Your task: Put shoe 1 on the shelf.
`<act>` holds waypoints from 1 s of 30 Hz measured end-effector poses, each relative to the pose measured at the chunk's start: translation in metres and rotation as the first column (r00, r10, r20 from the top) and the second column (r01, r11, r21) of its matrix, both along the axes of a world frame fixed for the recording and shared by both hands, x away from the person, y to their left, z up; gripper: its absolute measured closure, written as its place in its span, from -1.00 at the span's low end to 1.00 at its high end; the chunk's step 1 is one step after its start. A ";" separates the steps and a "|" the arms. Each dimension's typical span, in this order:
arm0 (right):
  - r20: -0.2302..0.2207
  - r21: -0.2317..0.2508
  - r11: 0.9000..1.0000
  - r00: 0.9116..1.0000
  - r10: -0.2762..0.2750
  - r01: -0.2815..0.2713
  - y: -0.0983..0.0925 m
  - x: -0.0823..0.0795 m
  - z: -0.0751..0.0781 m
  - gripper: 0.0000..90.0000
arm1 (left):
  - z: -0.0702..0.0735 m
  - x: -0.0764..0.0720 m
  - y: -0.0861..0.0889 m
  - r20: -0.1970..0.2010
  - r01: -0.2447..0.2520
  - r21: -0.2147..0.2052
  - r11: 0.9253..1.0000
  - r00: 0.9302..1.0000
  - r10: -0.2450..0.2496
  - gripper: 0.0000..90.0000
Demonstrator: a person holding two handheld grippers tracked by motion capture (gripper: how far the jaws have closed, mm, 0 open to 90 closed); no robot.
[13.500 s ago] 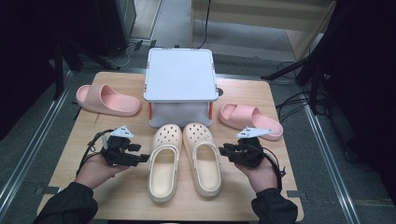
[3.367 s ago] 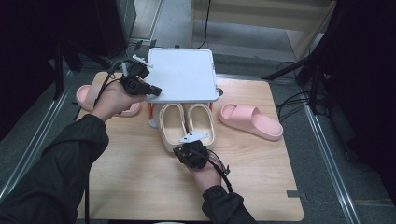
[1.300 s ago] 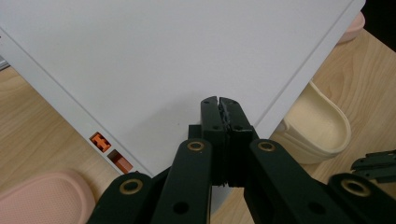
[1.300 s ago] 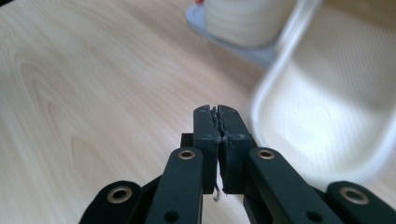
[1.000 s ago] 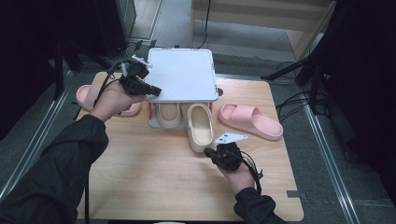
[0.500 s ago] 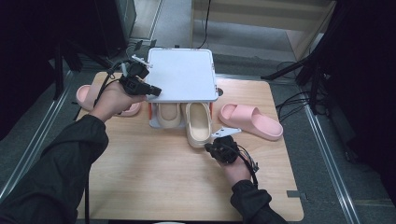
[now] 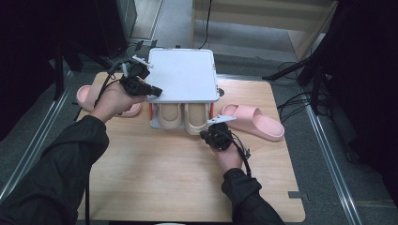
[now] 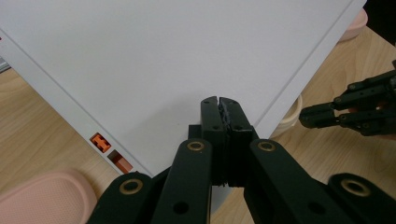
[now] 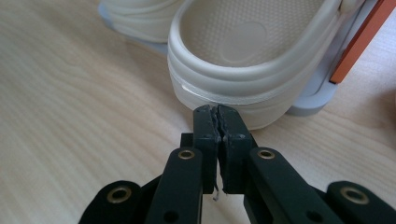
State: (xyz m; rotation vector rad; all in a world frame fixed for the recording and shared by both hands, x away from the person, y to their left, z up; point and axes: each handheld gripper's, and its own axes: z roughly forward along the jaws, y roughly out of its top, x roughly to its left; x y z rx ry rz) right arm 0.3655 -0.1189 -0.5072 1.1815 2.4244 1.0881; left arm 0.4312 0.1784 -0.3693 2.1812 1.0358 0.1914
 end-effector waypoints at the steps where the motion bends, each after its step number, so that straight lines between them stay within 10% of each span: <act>1: 0.001 0.000 1.000 1.000 -0.005 0.005 0.001 0.002 0.000 0.93 | 0.000 0.000 0.000 0.000 0.001 0.000 1.000 1.000 -0.001 0.98; 15: 0.005 0.066 0.997 0.999 -0.048 0.048 0.000 0.019 -0.007 0.87 | -0.001 0.000 0.002 0.003 -0.001 -0.012 1.000 1.000 0.001 0.98; 30: -0.003 0.116 0.992 0.999 0.054 -0.053 -0.028 -0.018 0.018 0.52 | 0.004 -0.005 -0.002 -0.020 -0.022 -0.022 0.999 1.000 0.022 0.49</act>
